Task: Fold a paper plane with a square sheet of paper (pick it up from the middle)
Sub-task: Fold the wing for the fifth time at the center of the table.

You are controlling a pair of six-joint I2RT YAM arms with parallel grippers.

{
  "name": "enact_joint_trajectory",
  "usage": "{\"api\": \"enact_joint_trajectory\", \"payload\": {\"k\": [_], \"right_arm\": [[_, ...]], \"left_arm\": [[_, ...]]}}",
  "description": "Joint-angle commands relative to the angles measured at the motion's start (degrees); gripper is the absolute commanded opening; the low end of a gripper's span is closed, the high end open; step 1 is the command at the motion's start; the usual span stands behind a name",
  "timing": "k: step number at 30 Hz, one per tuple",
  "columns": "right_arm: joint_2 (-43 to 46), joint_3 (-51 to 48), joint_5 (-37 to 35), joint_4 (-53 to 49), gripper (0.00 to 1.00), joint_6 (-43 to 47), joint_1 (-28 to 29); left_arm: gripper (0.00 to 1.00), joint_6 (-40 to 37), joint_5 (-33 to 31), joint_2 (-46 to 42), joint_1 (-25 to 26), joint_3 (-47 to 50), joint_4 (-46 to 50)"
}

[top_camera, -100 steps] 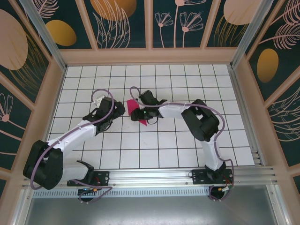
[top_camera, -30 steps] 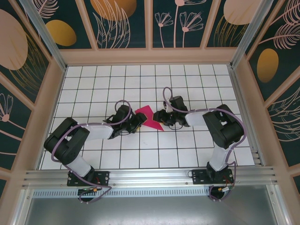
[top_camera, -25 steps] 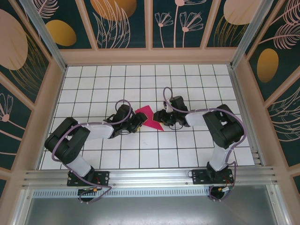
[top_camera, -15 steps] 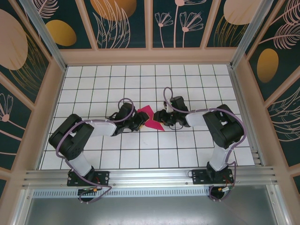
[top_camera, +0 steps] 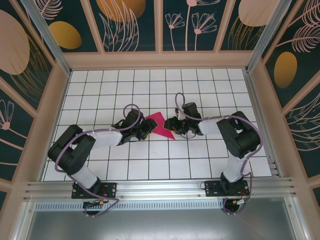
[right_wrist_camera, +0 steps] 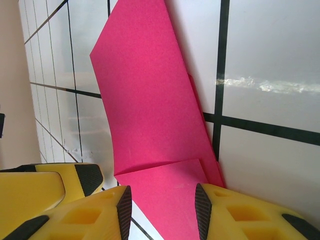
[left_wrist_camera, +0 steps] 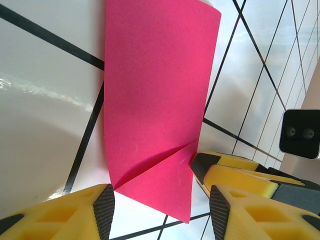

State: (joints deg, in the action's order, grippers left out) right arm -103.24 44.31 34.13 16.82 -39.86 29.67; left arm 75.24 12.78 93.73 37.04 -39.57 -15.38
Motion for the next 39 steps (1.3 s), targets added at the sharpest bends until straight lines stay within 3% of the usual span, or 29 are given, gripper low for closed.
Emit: {"api": "enact_joint_trajectory", "payload": {"k": [1, 10, 25, 32, 39], "right_arm": [[-1.0, -1.8, -1.7, -2.9, 0.41, -0.6, -1.0], [-0.8, -2.0, -1.4, -2.8, 0.41, -0.5, -1.3], [1.3, -2.7, 0.3, -0.9, 0.41, 0.5, -1.6], [5.7, -2.0, -0.2, -1.6, 0.46, 11.5, -1.5], [14.2, -4.2, -5.7, 0.3, 0.63, 22.6, -0.4]], "left_arm": [[0.56, -0.3, 0.8, 2.0, 0.7, -1.3, 1.5], [0.55, 0.4, -0.9, 1.9, 0.7, -1.3, 2.5], [0.31, 1.1, 0.2, 6.0, 1.2, -3.5, -1.3], [0.02, 1.7, -0.3, 5.3, 1.2, -3.6, -2.2], [0.0, 1.7, -0.3, 4.8, 1.2, -4.2, 0.0]]}}
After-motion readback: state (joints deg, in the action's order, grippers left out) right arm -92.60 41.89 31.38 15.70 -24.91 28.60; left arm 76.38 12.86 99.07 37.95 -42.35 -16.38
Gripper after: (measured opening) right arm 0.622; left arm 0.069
